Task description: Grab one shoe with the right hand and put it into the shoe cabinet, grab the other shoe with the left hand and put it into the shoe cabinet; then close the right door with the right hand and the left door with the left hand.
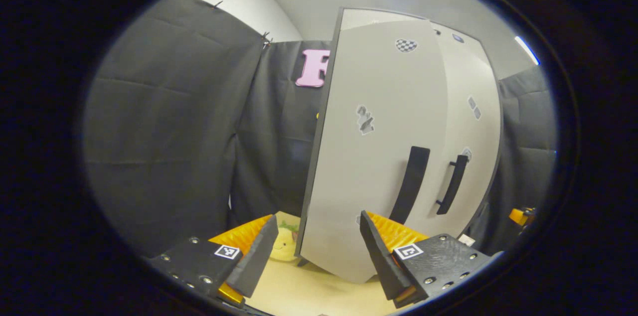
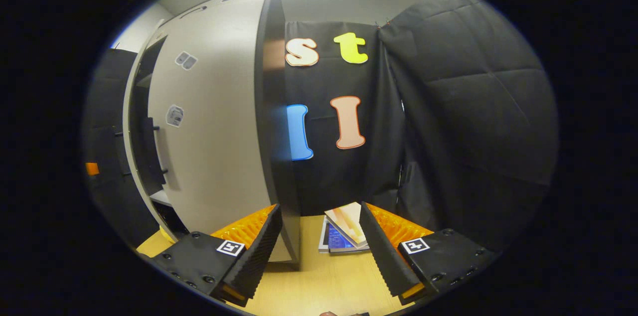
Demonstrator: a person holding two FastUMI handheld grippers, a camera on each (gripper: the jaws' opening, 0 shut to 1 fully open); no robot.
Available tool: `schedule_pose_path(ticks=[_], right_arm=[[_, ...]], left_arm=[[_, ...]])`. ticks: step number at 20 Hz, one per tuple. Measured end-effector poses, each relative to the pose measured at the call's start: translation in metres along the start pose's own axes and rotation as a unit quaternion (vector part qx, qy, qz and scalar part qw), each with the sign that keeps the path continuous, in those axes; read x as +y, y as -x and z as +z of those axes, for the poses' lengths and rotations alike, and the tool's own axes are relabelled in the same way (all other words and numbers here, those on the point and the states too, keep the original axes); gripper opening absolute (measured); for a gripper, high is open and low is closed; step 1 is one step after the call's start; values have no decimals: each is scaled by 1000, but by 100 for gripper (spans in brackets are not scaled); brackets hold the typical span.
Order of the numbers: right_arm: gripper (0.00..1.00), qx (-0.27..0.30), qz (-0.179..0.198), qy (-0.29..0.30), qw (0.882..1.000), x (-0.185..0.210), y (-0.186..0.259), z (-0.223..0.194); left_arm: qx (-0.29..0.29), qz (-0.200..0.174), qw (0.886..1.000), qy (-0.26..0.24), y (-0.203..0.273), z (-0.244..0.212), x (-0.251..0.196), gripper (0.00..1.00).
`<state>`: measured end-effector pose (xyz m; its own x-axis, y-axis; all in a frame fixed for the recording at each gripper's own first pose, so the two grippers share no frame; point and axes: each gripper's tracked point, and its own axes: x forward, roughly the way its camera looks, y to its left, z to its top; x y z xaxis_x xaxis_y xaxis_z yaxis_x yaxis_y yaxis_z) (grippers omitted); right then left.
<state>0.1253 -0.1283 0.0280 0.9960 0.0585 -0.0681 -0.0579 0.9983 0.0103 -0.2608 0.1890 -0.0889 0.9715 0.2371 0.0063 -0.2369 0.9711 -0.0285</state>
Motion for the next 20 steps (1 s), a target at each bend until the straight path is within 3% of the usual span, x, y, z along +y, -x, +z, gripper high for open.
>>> schedule_pose_path(ticks=[4, 8, 10, 11, 17, 19, 20], right_arm=[[98, -17, 24, -19, 999, 54, 18, 12], [98, -29, 36, -9, 999, 92, 36, 11], [93, -23, 49, -5, 999, 110, 45, 2], [98, -18, 48, -2, 999, 115, 49, -1], [98, 28, 74, -10, 997, 156, 62, -15], [93, 26, 84, -20, 996, 168, 67, -14], [98, 24, 89, -21, 996, 173, 69, -16]], left_arm=[[-31, -56, 998, -16, 9, 8, 7, 94], [-14, -75, 997, -4, 19, -10, 19, 94], [-18, -76, 997, -2, 26, -5, 28, 93], [-21, -76, 997, -2, 29, -2, 32, 95], [-30, -31, 999, -18, 70, 1, 82, 93], [-28, -24, 999, -23, 81, -5, 96, 93], [-28, -18, 999, -24, 88, -7, 103, 93]])
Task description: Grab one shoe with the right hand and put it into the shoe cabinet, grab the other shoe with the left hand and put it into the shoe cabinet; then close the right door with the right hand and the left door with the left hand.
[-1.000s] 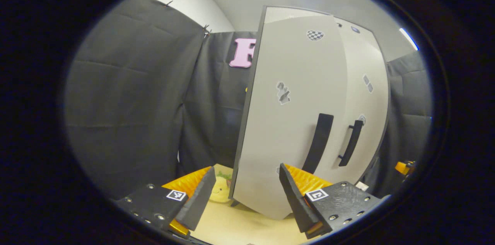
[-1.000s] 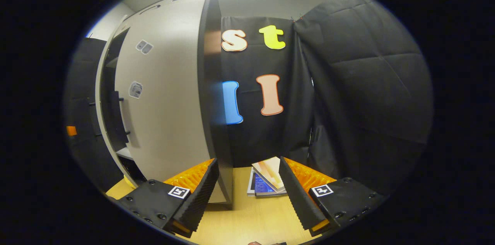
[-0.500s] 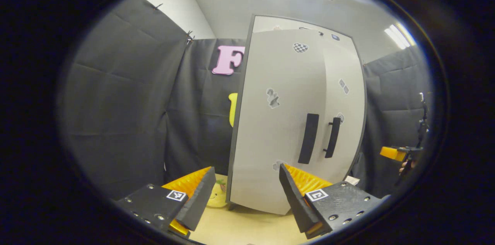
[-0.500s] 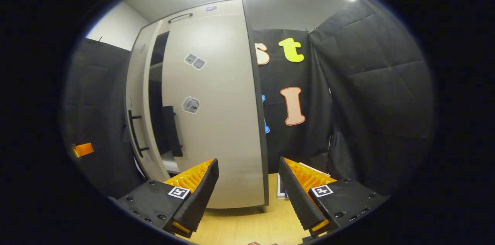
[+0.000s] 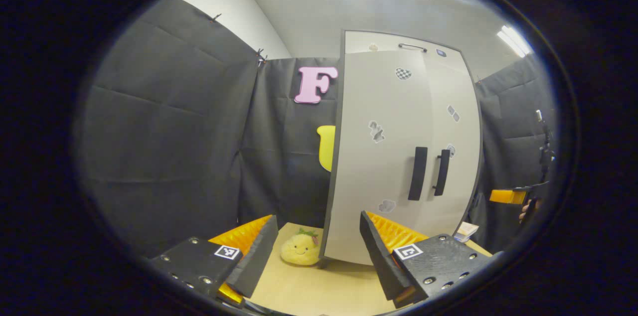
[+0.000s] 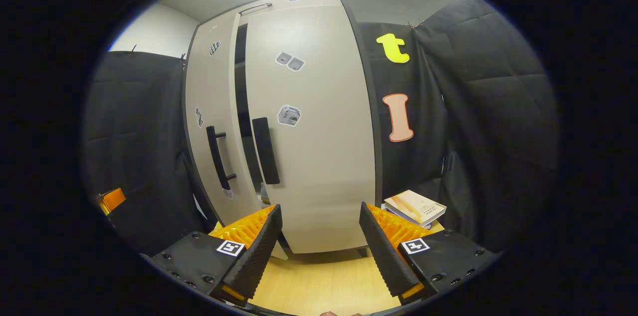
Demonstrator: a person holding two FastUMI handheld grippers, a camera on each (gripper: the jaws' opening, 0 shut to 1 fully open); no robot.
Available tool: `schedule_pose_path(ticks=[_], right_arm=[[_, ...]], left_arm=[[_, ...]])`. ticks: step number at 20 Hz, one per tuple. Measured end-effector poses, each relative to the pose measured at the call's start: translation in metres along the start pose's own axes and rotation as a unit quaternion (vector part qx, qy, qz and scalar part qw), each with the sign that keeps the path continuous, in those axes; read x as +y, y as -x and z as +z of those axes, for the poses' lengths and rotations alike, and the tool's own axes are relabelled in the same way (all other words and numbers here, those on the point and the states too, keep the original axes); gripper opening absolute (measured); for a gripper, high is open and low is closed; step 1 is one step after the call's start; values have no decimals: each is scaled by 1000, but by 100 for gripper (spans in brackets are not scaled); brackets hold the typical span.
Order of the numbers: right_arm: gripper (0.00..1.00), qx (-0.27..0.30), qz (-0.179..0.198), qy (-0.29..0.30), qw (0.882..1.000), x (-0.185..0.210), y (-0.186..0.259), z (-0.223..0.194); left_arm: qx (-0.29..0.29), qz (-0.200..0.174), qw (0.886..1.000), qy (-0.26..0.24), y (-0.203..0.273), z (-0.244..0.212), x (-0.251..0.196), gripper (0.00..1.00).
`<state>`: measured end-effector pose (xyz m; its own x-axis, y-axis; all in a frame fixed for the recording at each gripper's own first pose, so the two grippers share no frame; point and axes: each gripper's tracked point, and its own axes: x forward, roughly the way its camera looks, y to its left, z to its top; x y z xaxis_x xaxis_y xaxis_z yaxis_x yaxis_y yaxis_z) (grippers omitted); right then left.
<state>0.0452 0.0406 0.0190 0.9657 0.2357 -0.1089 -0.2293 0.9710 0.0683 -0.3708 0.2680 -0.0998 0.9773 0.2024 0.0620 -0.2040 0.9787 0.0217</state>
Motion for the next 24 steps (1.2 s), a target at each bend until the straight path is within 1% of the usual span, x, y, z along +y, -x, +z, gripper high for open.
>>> schedule_pose_path(ticks=[1, 3, 5, 8, 9, 10, 11, 12, 13, 14, 18, 19, 20, 21, 23, 24], right_arm=[[98, 4, 7, 1, 1000, 6, 1, -3], [98, 10, 24, 8, 1000, 17, 4, -8], [98, 0, 30, 13, 999, 21, 11, -9], [98, 2, 36, 15, 999, 20, 11, -16], [98, 7, 38, 17, 999, 19, 10, -18], [98, 10, 36, 20, 999, 16, 10, -20], [98, 8, 31, 24, 999, 14, 10, -21], [98, 6, 24, 25, 999, 12, 12, -22], [98, 6, 20, 22, 1000, 9, 22, -28], [98, 9, 19, 16, 1000, 7, 28, -33], [98, 17, 7, 18, 1000, -1, 32, -39], [98, 17, 4, 20, 1000, -3, 33, -39], [98, 19, 1, 21, 1000, -5, 35, -40], [98, 22, -1, 22, 1000, -7, 35, -42], [98, 29, -4, 19, 999, -11, 36, -45], [98, 31, -5, 18, 999, -12, 36, -46]], left_arm=[[2, 5, 1000, 2, 10, -3, 5, 93], [-3, -4, 1000, 17, 20, -3, 3, 93], [-8, -19, 999, 29, 26, -11, -2, 94], [3, -17, 999, 39, 36, -26, 0, 93], [7, -19, 999, 40, 38, -29, -4, 95], [9, -23, 999, 36, 40, -32, -9, 94], [10, -29, 999, 30, 43, -34, -13, 95], [11, -33, 999, 24, 44, -35, -16, 95], [14, -35, 999, 20, 46, -39, -16, 93], [18, -37, 999, 19, 47, -42, -18, 93], [35, -41, 998, 31, 50, -56, -22, 93], [39, -42, 998, 31, 49, -59, -23, 95], [42, -41, 998, 29, 49, -62, -23, 94], [45, -41, 998, 27, 50, -63, -23, 95], [51, -40, 998, 22, 51, -70, -23, 95], [55, -39, 997, 21, 51, -75, -23, 93]])
